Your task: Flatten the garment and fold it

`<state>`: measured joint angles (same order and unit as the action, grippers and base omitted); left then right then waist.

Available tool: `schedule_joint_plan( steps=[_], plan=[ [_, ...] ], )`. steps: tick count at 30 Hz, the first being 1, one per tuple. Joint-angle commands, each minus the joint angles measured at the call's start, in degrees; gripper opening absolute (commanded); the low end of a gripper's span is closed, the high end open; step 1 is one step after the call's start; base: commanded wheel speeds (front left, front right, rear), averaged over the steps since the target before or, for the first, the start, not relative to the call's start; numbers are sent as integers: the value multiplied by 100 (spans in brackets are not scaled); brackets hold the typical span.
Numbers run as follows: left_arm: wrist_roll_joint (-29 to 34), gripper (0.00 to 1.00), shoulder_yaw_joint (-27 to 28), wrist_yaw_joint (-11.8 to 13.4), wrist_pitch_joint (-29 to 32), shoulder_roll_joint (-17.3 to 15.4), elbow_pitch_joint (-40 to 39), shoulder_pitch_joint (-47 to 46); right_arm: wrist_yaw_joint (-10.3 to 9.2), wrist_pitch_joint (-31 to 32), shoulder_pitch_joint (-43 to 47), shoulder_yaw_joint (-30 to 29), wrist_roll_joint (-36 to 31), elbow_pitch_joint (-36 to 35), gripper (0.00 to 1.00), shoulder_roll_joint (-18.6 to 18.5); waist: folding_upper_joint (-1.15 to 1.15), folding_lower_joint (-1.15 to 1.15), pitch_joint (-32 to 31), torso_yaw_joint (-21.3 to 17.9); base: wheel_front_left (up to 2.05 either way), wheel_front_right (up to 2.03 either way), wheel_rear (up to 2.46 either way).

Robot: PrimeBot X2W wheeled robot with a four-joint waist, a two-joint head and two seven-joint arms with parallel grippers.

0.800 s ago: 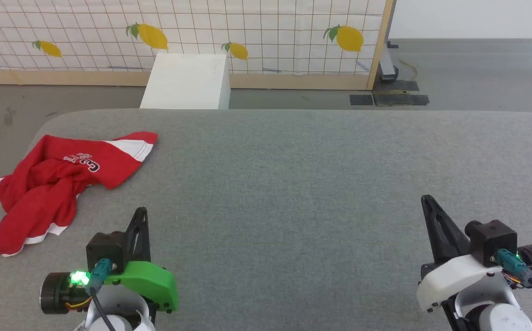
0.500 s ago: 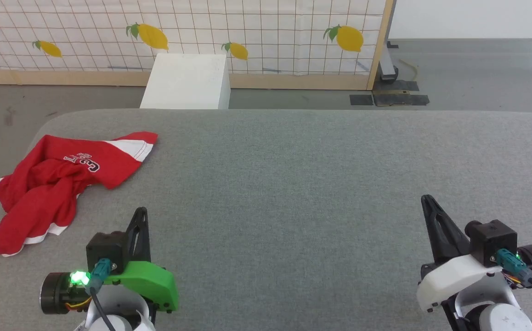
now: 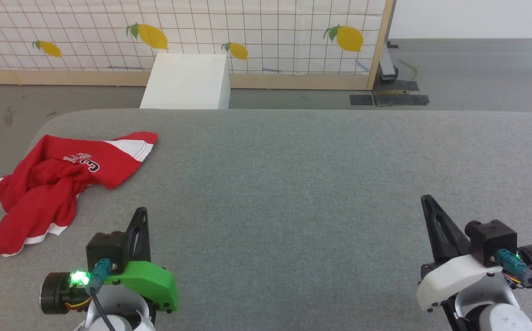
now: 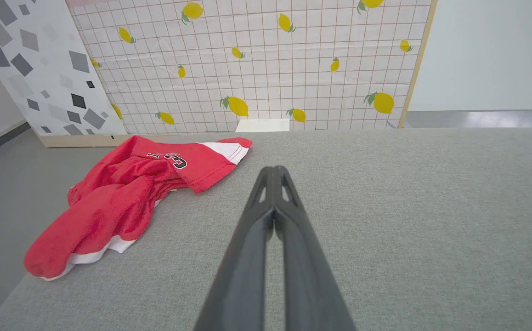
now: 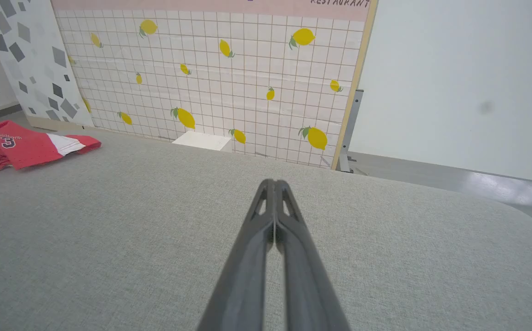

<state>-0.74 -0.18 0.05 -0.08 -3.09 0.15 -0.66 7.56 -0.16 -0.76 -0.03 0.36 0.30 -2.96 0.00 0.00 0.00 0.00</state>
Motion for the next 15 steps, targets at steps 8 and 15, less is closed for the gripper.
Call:
schedule_joint_plan(
  steps=[8, 15],
  plan=[
    [-4, 100, -3, 0, -1, 0, 2, 0, 0, -1, 0, 1, 2, 1, 100, -1, 0, 0, 0, 0, 0, 0, 0],
    [-71, 100, -52, 11, -56, 0, 41, 4, 0, -56, 25, -25, 53, 29, 100, -1, 0, 0, 0, 0, 0, 0, 0]
  ],
)
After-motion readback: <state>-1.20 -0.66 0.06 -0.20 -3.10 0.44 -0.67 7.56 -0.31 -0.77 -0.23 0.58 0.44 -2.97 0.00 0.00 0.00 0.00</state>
